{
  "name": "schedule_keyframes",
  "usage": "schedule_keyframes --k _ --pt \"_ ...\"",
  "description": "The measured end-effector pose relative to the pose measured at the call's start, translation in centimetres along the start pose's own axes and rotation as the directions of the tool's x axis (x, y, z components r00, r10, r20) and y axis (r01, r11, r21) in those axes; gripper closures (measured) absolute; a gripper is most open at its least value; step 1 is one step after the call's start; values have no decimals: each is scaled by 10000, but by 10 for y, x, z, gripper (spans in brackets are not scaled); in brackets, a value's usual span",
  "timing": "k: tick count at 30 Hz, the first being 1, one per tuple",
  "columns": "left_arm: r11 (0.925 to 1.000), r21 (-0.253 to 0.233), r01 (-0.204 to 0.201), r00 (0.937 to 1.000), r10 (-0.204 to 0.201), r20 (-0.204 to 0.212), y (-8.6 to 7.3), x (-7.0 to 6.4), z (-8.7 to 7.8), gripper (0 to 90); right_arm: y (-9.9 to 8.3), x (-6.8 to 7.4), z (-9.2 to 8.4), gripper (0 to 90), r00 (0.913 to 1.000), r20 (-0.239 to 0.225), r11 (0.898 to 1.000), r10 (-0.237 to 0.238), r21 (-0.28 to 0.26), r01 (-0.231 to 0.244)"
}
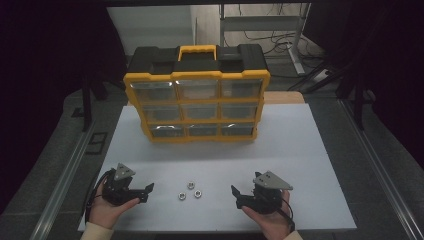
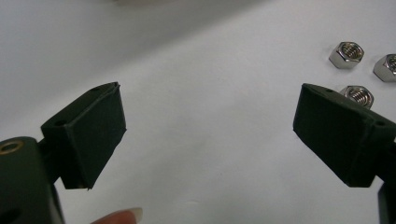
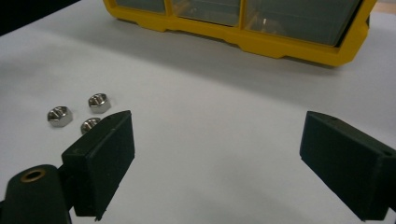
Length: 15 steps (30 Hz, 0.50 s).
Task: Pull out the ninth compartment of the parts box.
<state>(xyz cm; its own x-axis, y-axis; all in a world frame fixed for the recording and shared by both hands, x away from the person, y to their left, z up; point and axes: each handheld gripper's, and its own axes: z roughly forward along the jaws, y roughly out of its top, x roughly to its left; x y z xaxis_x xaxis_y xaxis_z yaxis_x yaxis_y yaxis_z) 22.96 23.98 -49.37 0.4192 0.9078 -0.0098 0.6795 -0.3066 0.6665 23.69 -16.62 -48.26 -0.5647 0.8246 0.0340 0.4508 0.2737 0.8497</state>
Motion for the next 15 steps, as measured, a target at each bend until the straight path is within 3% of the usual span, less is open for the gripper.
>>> schedule_keyframes --k 15 --pt "10000 70 -61 10000 61 13 0 0 1 100 -5 14 6 110 9998 -68 9997 -183 137 183"
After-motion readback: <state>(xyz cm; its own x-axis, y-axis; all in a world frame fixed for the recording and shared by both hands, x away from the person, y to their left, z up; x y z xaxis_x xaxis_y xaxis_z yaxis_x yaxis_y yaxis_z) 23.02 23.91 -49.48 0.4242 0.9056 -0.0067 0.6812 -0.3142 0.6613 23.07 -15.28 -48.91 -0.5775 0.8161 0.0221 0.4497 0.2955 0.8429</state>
